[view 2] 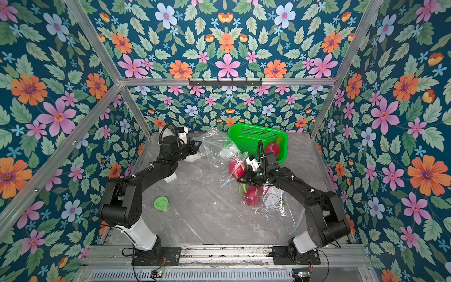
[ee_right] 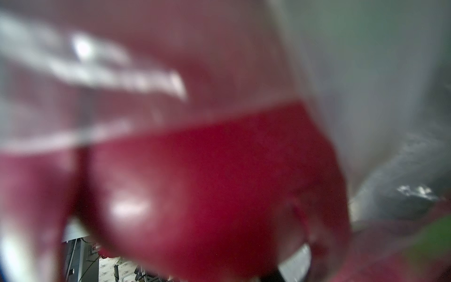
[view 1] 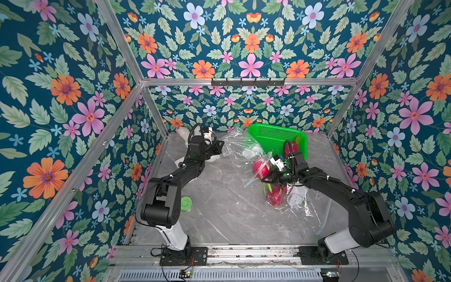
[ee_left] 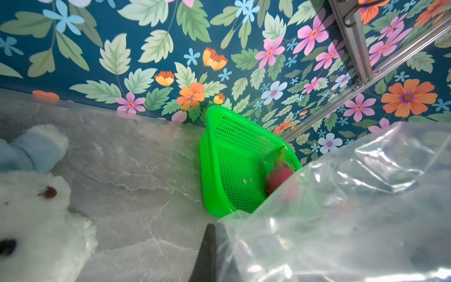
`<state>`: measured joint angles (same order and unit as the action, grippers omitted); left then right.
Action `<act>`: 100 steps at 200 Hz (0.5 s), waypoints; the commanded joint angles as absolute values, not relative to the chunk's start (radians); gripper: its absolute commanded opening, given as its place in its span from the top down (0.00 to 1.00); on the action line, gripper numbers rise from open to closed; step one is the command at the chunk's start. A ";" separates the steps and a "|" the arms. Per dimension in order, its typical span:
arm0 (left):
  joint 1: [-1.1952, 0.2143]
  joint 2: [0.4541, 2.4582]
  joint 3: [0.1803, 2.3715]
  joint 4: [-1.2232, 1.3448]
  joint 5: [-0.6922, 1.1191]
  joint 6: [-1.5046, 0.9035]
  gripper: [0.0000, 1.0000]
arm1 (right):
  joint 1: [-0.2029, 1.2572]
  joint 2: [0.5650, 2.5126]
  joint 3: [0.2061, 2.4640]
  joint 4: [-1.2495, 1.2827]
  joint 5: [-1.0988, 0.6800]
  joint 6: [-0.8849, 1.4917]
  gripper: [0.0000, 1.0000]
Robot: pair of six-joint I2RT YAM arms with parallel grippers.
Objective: Open the zip-top bag and take out the dragon fruit
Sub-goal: Pick up the dragon fruit from the zipper food storage bag.
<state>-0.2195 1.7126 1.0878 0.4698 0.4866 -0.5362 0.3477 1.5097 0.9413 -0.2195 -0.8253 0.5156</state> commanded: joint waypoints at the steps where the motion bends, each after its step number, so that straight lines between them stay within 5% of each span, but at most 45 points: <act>1: -0.203 1.712 1.097 0.468 0.448 -0.522 1.00 | 0.350 1.493 0.958 -0.319 -0.811 0.433 1.00; 100: -0.154 1.630 0.908 0.407 0.351 -0.496 1.00 | 0.258 1.407 0.956 -0.351 -0.746 0.414 1.00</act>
<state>-0.1585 1.6619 0.9585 0.4194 0.3973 -0.5201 0.2840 1.4395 0.9543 -0.3485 -0.7769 0.4278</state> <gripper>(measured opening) 0.048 0.167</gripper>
